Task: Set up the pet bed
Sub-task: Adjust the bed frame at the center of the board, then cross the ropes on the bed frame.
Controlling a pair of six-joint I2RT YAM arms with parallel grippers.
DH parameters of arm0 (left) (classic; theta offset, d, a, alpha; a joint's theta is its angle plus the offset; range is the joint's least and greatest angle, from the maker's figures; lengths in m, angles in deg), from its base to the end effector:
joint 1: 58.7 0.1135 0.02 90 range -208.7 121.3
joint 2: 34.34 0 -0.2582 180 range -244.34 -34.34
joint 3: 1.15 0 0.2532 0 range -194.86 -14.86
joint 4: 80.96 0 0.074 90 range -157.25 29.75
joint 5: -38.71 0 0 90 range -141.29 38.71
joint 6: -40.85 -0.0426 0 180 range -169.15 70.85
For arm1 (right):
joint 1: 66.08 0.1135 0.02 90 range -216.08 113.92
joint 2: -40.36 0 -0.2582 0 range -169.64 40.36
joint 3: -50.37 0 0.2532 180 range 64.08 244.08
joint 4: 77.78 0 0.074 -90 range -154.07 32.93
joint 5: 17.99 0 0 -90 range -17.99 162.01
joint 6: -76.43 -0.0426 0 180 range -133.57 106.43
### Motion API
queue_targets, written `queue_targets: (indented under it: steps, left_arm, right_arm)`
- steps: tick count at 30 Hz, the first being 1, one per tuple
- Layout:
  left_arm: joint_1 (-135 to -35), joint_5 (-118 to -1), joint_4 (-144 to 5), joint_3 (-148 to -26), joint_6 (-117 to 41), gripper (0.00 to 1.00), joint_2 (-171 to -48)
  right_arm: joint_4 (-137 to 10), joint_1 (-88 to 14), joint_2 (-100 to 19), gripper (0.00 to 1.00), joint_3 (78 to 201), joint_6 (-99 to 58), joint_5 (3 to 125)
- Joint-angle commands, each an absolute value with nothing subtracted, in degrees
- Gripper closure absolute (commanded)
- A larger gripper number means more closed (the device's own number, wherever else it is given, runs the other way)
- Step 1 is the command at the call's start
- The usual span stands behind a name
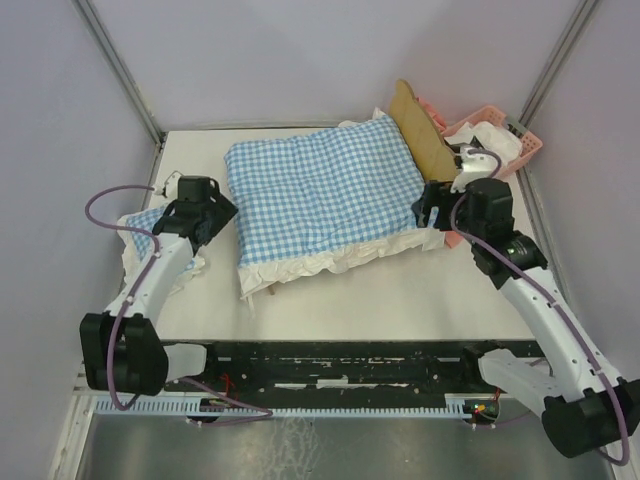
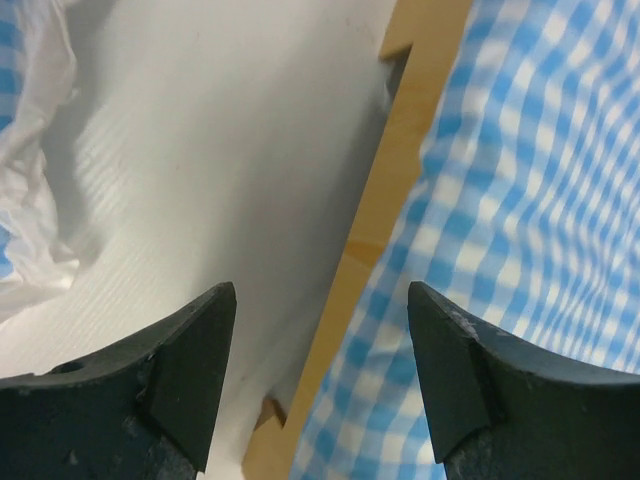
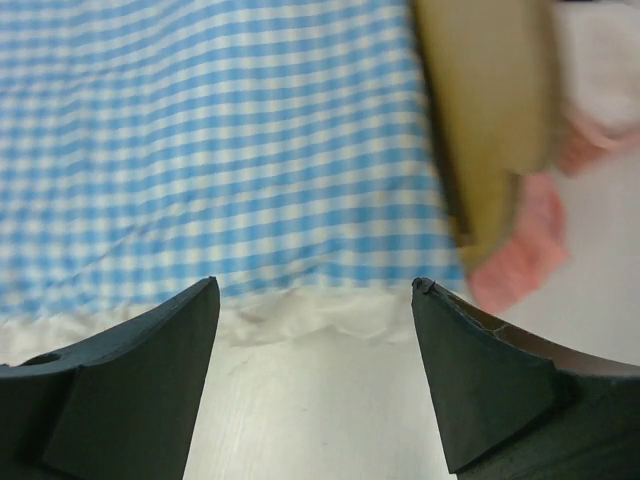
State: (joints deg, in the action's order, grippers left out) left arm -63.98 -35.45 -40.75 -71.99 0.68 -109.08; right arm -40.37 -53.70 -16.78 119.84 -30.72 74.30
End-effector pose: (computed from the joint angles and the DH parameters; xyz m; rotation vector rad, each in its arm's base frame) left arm 0.2871 -0.0149 0.2653 -0.9999 2.0827 -0.1672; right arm 0.2278 0.0483 0.3350 0.1097 2.0170 0.2884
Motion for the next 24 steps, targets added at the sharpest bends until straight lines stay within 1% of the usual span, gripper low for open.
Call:
queue_targets:
  steps: [1,5,10,11,13,14,18,19,21,24]
  left_arm:
    - [-64.19,-47.53,-42.10,-65.86,-9.34,0.25,-101.70]
    - [-64.38,-50.53,-44.48,-59.95,-10.74,0.26,-94.77]
    - [-64.36,-59.96,-47.04,-56.36,-13.70,0.27,-89.61]
    - [-64.38,-60.72,-46.78,-56.14,-13.92,0.28,-88.65]
    - [-64.38,-61.20,-46.88,-54.99,-14.24,0.30,-86.51]
    - [-64.40,-60.97,-47.17,-54.33,-14.30,0.31,-85.22]
    - [-64.39,-60.19,-46.38,-53.44,-13.10,0.30,-81.16]
    - [-64.41,-61.30,-46.71,-53.30,-13.71,0.30,-80.18]
    - [-64.40,-60.92,-45.96,-53.62,-15.13,0.30,-79.08]
    - [-64.37,-59.25,-44.01,-54.06,-17.33,0.31,-77.43]
  right_arm:
    - [-46.46,-42.20,-14.70,0.15,118.93,-25.04,68.64]
    - [-51.90,-33.42,-18.62,0.18,118.15,-23.22,69.35]
    - [-56.68,-20.41,-26.14,0.19,119.94,-17.10,77.63]
    - [-57.14,-16.63,-27.92,0.18,120.73,-14.02,79.03]
    - [-60.26,-12.69,-31.63,0.14,121.59,-12.34,81.05]
    - [-61.44,-11.22,-33.42,0.14,122.48,-12.14,81.57]
    - [-70.81,-7.25,-37.68,0.19,121.38,-7.70,70.87]
    - [-73.62,-6.44,-38.40,0.23,120.67,-6.21,67.41]
    - [-78.31,-3.24,-40.68,0.25,119.78,0.55,67.12]
    - [-78.53,2.17,-45.74,0.20,121.92,12.48,72.68]
